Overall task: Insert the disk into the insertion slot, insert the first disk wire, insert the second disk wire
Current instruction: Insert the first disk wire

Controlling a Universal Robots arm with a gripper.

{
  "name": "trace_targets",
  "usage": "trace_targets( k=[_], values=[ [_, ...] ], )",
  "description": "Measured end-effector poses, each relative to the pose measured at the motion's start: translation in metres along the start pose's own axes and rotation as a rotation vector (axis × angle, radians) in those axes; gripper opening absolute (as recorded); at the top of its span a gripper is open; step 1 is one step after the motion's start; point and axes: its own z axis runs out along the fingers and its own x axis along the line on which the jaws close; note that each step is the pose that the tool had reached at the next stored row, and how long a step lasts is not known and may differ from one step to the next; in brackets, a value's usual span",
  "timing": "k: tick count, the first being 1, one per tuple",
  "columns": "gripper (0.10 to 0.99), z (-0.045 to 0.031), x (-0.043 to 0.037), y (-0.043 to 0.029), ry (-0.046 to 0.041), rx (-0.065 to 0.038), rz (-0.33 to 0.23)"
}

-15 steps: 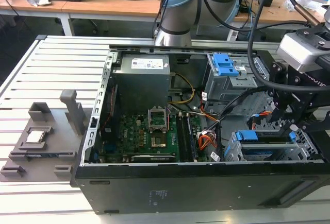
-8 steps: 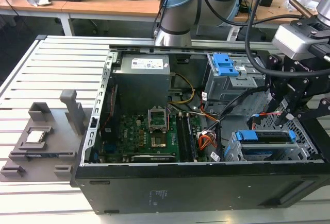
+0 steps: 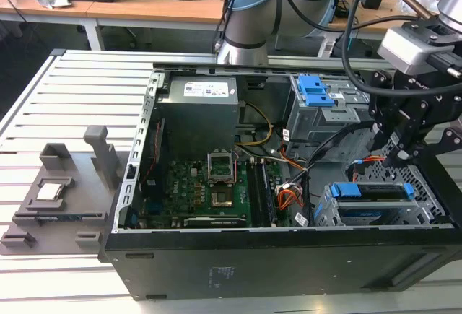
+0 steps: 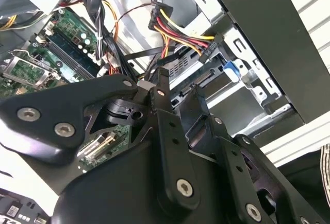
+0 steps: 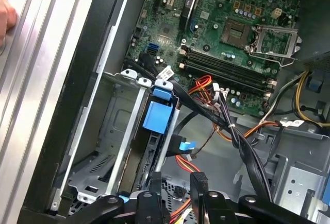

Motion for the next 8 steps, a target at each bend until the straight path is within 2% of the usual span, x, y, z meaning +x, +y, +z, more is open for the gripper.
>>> trace_targets(
  k=[8],
  values=[
    [0.361, 0.0003, -0.003, -0.005, 0.0006, 0.0, -0.018]
  ],
)
